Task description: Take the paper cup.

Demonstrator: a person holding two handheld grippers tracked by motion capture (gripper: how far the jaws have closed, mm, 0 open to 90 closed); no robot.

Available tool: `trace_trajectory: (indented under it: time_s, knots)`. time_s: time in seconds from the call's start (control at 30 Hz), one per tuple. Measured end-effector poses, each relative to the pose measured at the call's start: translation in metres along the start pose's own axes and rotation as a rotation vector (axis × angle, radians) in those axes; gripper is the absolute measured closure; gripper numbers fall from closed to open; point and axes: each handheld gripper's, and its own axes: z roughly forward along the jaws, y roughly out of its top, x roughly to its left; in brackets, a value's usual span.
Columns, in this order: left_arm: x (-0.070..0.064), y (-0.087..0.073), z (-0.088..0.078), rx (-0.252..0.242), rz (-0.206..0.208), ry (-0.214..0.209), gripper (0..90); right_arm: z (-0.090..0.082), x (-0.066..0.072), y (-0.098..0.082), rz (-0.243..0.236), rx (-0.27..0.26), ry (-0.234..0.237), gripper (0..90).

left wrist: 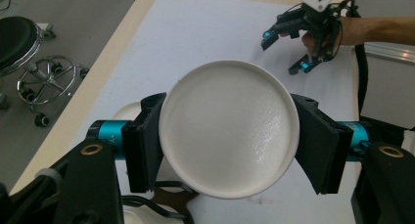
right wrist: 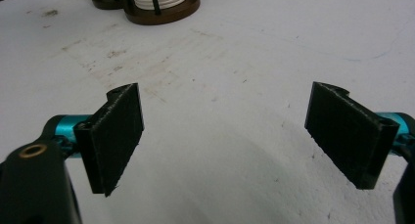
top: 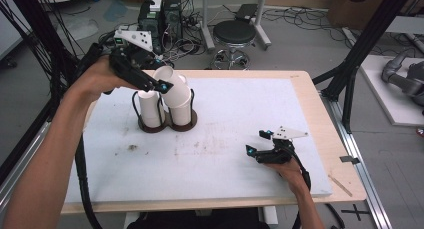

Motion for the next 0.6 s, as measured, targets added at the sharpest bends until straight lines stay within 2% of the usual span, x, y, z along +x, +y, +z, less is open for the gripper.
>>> trace_trajectory:
  time_s: [0.23, 0.43, 0.6]
  knots:
    - [-0.019, -0.024, 0.001, -0.045, -0.007, -0.030, 34.4, 0.001, 0.000, 0.000, -0.005, 0.006, -0.001, 14.8]
    - [-0.035, -0.054, 0.002, -0.094, -0.026, -0.053, 34.4, 0.002, 0.002, 0.001, -0.030, 0.014, 0.003, 14.8]
    - [-0.046, -0.082, 0.007, -0.147, -0.063, -0.064, 34.4, 0.004, 0.002, 0.002, -0.026, 0.042, 0.007, 14.7]
